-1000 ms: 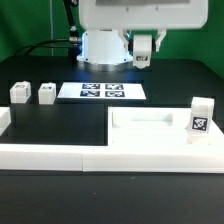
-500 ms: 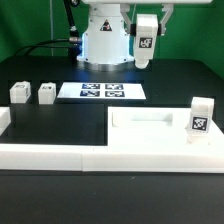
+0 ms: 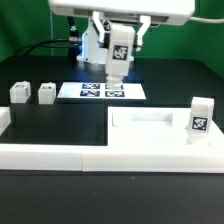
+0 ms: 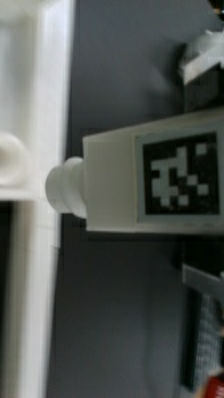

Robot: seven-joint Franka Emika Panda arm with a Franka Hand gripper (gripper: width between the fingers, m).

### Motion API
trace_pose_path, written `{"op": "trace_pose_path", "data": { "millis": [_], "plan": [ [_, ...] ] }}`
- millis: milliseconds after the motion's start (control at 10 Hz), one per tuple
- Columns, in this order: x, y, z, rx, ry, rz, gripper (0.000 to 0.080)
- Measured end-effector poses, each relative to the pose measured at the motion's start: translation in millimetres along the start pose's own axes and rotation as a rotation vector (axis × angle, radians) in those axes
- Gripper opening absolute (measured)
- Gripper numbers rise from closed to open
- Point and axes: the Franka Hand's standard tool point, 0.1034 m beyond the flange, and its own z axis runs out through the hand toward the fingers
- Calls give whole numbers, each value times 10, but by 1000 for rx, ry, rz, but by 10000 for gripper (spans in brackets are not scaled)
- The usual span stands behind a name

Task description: Assemble square table

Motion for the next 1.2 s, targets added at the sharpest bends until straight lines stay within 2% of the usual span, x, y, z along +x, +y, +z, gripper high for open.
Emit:
{"op": "trace_pose_path", "data": {
  "millis": [100, 500, 600, 700, 800, 900, 1000, 1100, 1200],
  "plan": [
    [-16, -30, 2, 7, -10, -1, 290],
    [-24, -26, 9, 7, -11, -1, 290],
    [-66, 33, 31, 13, -48, -48, 290],
    [-93, 247, 66, 37, -129, -83, 290],
    [-46, 313, 91, 51, -135, -66, 290],
    [-89, 282, 109, 88, -179, -92, 290],
    [-119, 292, 108, 151, -250, -134, 290],
    [-64, 326, 144, 178, -242, -127, 290],
    [-98, 260, 209, 185, -239, -121, 290]
  ]
}}
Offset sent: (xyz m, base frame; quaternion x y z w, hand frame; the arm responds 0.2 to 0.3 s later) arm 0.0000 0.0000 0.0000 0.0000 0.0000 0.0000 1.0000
